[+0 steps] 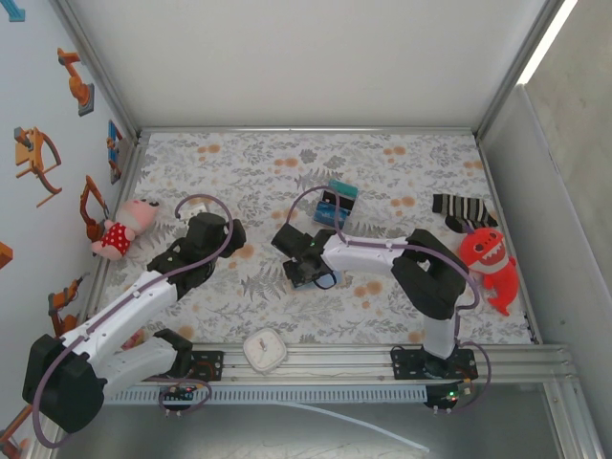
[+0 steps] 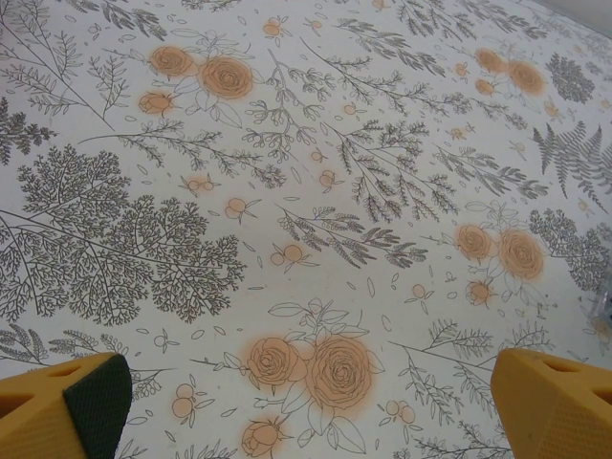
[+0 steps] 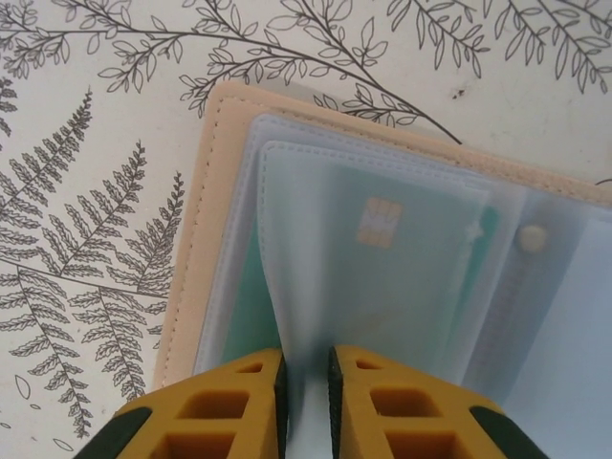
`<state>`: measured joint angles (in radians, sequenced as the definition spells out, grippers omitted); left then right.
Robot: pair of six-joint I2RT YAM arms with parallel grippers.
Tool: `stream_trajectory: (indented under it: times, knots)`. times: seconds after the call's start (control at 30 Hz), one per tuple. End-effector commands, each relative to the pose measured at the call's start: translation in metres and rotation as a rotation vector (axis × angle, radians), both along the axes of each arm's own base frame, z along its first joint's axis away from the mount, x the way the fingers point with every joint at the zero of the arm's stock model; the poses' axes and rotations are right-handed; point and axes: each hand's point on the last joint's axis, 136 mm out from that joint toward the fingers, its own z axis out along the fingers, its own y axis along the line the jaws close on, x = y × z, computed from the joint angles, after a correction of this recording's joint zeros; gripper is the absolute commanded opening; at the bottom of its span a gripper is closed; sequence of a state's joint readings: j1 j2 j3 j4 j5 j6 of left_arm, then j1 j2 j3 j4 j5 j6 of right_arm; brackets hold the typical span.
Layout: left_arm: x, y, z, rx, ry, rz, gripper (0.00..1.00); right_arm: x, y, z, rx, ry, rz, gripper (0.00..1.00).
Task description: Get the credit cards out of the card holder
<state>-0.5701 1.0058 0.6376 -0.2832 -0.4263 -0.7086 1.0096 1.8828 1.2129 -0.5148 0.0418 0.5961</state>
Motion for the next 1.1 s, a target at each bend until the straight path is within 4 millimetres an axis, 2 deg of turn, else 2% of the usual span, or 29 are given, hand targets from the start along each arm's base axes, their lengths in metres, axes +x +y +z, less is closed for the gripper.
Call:
stream_trajectory:
  times: [0.0,0.23,0.4,0.67,0.83,1.07]
  knots:
    - [0.003,-0.002,0.014,-0.003,-0.024,-0.003,0.97,0.001,-0.005,0.012,0.006,-0.025,-0.019,0.16]
    - [0.006,-0.014,0.025,-0.003,-0.047,-0.069,0.97,0.009,-0.01,0.033,0.04,-0.072,-0.043,0.1]
    - [0.009,-0.024,0.028,0.018,-0.054,-0.111,0.97,0.014,-0.018,0.041,0.068,-0.079,-0.071,0.09]
    - [0.011,-0.041,0.027,0.069,-0.045,-0.161,0.97,0.016,-0.036,0.04,0.08,-0.069,-0.129,0.17]
    - [0.013,-0.049,0.027,0.094,-0.044,-0.185,0.97,0.016,-0.049,0.039,0.072,-0.07,-0.16,0.18]
    - [0.012,-0.057,0.022,0.132,-0.026,-0.218,0.97,0.018,-0.073,0.032,0.051,-0.064,-0.225,0.24]
